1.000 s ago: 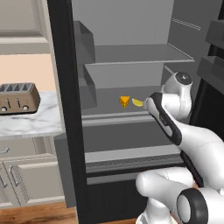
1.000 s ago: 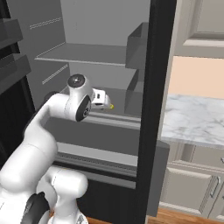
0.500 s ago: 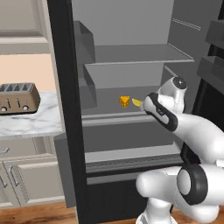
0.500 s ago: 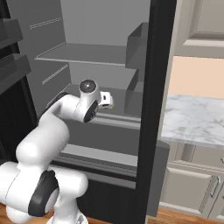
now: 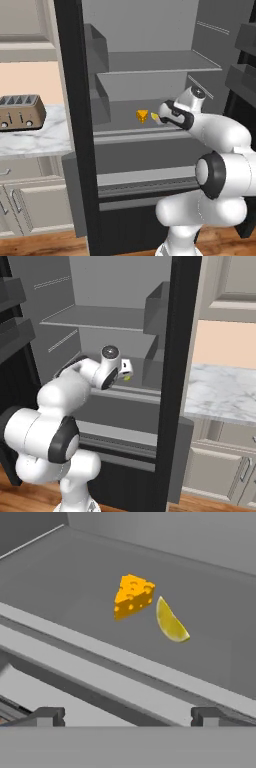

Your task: Take the cheese, steak, and lemon wedge from the fridge and place them on the plate on the dining counter to create an appetizer plate.

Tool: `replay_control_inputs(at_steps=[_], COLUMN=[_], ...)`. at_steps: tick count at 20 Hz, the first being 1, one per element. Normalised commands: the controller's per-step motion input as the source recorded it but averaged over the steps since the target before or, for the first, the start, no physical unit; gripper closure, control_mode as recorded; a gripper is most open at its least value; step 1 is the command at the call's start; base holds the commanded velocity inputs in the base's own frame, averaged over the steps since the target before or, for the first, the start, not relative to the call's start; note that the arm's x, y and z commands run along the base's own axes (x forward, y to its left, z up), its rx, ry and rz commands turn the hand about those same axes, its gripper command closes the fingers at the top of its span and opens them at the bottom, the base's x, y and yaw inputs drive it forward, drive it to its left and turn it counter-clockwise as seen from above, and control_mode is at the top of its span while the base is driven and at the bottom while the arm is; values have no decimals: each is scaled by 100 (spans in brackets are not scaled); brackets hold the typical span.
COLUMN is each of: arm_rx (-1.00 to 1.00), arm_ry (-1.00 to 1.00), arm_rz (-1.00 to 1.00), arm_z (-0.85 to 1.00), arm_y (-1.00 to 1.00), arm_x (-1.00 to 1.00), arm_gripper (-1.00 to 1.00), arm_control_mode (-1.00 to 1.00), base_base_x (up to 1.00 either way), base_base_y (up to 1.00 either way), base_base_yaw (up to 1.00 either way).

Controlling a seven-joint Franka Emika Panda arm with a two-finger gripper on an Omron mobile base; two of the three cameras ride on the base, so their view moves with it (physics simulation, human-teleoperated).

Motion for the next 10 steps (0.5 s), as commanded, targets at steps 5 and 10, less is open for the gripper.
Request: replay_control_inputs(at_steps=[5,10], arm_rx=[-1,-2], arm_ry=[7,3], arm_rz=[5,6], arm_z=[-16,-29], arm_y=[-5,-10], arm_x=[53,51], arm_gripper=[-100,-100], arm_control_mode=[-100,-100], base_base_x=[0,0], base_base_y=[0,0], base_base_yaw=[0,0])
